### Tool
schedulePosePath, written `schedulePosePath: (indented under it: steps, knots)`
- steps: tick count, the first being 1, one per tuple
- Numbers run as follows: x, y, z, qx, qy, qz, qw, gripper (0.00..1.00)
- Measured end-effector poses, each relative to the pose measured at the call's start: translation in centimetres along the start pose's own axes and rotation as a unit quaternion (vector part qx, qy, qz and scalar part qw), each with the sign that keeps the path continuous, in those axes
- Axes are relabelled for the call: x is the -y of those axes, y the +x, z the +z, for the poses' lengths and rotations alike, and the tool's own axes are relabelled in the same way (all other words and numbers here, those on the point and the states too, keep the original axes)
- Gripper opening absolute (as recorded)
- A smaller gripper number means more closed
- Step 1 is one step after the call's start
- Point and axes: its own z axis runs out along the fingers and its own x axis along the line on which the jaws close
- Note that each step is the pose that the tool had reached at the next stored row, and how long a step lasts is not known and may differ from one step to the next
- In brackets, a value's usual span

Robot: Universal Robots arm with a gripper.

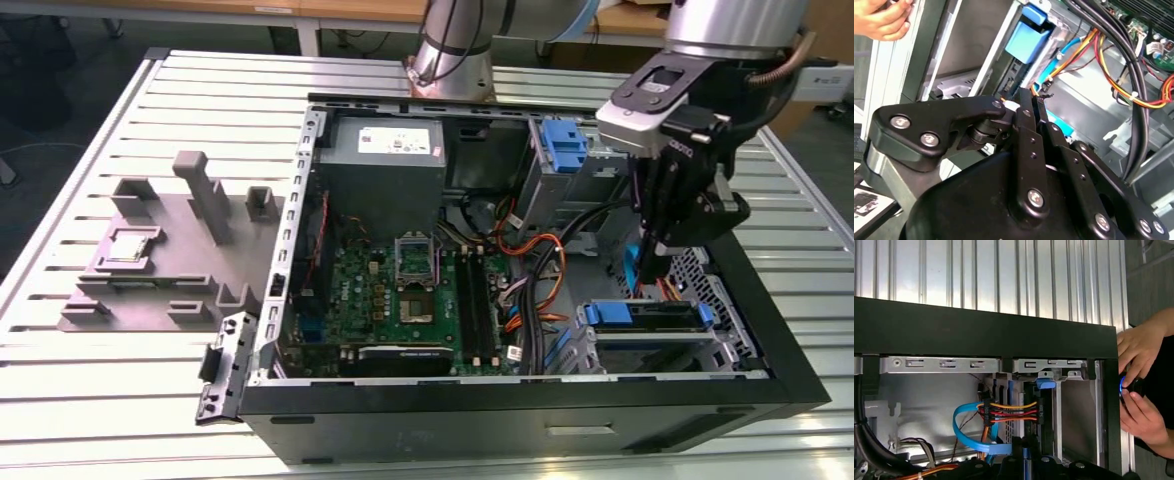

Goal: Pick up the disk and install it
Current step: 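Insert the second disk wire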

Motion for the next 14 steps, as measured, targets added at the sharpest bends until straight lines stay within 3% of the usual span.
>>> schedulePosePath:
  steps: [4, 9, 11, 14]
  knots:
    - [0.0, -0.65, 0.35, -0.0034, -0.0032, 0.001, 1.0, 0.16]
    - [-0.02, -1.44, 0.82, -0.0126, -0.0071, 0.003, 0.9999, 0.16]
    - [-0.02, -1.67, 0.95, -0.0201, -0.0085, 0.004, 0.9998, 0.16]
    - [-0.02, -1.89, 1.06, -0.0385, -0.0108, 0.007, 0.9992, 0.16]
